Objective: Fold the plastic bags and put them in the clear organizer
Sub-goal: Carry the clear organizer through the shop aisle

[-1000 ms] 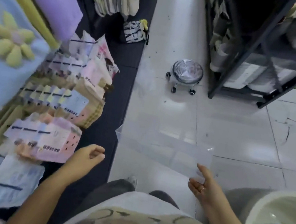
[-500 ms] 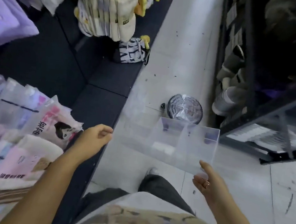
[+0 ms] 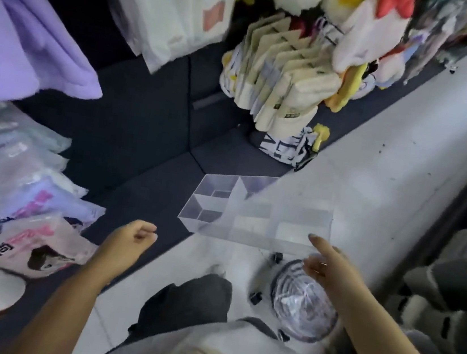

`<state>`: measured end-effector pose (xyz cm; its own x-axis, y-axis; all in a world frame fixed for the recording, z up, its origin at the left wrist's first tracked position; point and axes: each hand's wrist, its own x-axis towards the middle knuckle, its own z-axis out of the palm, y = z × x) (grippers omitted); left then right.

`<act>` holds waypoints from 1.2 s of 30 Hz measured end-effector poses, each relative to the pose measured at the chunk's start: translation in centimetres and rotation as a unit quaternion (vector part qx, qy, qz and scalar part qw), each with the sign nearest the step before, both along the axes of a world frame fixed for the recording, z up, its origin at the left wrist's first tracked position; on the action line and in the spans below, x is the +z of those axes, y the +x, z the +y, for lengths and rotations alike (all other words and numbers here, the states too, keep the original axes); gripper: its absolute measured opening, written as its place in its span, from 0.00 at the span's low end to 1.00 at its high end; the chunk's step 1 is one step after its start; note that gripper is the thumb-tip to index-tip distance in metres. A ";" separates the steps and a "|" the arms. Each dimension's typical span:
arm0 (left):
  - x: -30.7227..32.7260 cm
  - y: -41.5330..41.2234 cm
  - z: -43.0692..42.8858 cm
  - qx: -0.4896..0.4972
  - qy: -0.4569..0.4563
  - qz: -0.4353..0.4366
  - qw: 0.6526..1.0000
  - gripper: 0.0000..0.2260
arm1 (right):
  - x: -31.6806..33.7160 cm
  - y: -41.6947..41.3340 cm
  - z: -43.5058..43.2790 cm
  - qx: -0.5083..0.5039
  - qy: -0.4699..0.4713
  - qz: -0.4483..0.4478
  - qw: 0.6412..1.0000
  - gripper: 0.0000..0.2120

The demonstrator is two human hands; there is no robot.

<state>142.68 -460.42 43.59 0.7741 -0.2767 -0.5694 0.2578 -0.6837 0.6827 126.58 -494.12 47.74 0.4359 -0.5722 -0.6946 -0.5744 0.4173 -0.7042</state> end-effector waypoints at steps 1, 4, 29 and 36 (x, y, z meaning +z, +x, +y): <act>-0.1 0.9 -1.7 0.009 -0.004 0.001 1.000 0.07 | -0.2 1.8 -1.3 0.023 0.001 0.000 1.000 0.18; 0.1 3.7 -6.5 0.019 -0.011 -0.006 1.000 0.07 | -0.7 6.6 -4.4 0.085 -0.012 0.017 0.996 0.22; -43.6 9.2 -20.1 0.018 0.280 0.056 0.958 0.19 | -44.1 39.9 -10.8 0.415 0.046 0.071 0.906 0.23; -57.7 8.5 -20.1 -0.113 0.318 0.013 0.941 0.31 | -57.8 44.2 -14.2 0.449 0.147 0.032 0.881 0.17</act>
